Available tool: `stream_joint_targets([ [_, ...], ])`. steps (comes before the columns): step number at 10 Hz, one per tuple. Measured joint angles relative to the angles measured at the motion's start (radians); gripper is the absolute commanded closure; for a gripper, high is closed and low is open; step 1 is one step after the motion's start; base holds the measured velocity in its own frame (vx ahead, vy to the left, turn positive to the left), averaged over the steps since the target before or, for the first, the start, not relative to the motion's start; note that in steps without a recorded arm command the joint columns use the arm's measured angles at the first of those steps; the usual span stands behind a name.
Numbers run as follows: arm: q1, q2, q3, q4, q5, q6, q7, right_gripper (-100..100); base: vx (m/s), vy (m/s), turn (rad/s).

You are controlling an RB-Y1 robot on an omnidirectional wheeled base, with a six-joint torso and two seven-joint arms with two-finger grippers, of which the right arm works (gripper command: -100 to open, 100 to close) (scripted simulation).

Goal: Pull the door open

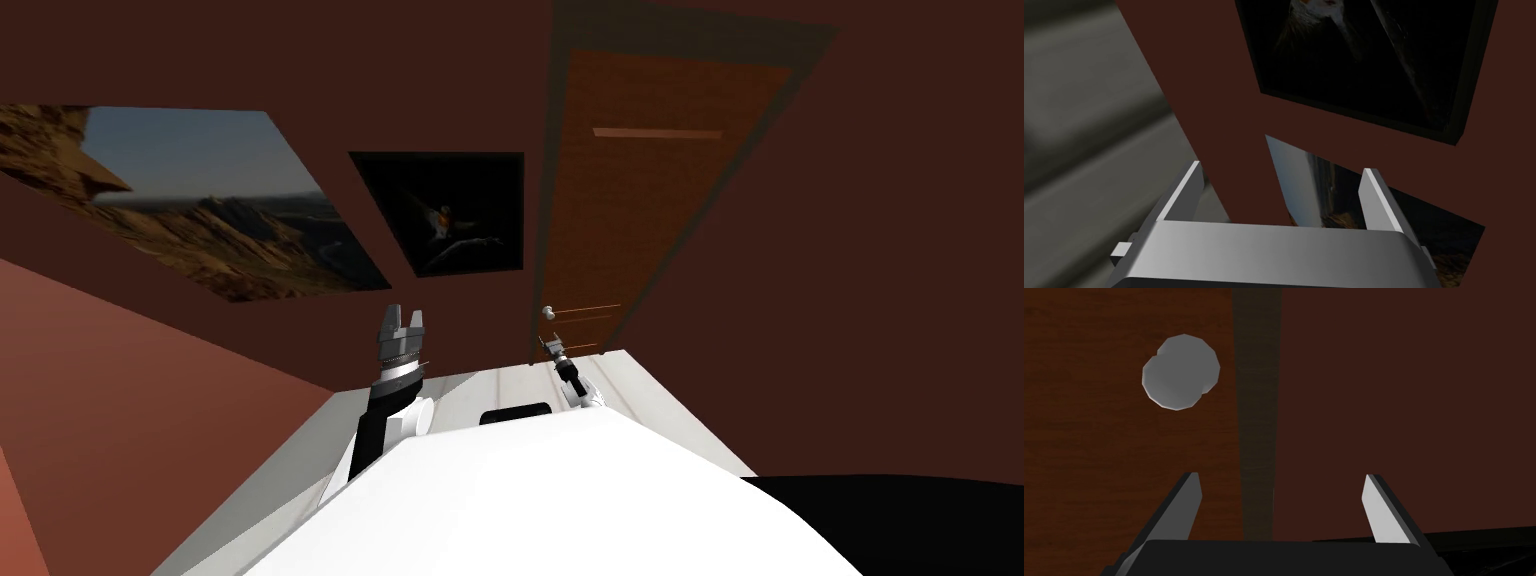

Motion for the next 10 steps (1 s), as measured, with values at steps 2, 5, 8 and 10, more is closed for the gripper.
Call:
stream_joint_targets([
  [2,-0.015,0.023,-0.019,0.017,0.000,0.004,0.020,-100,0.207,-0.067,-0.044],
  [5,-0.020,0.051,-0.033,0.015,0.001,0.014,0.034,-100,0.196,-0.085,-0.089],
  [8,-0.023,0.070,-0.041,0.015,0.002,0.019,0.041,-100,0.179,-0.084,-0.111],
  [10,-0.010,0.086,-0.037,0.028,0.006,0.016,0.045,-100,0.083,-0.007,-0.042],
])
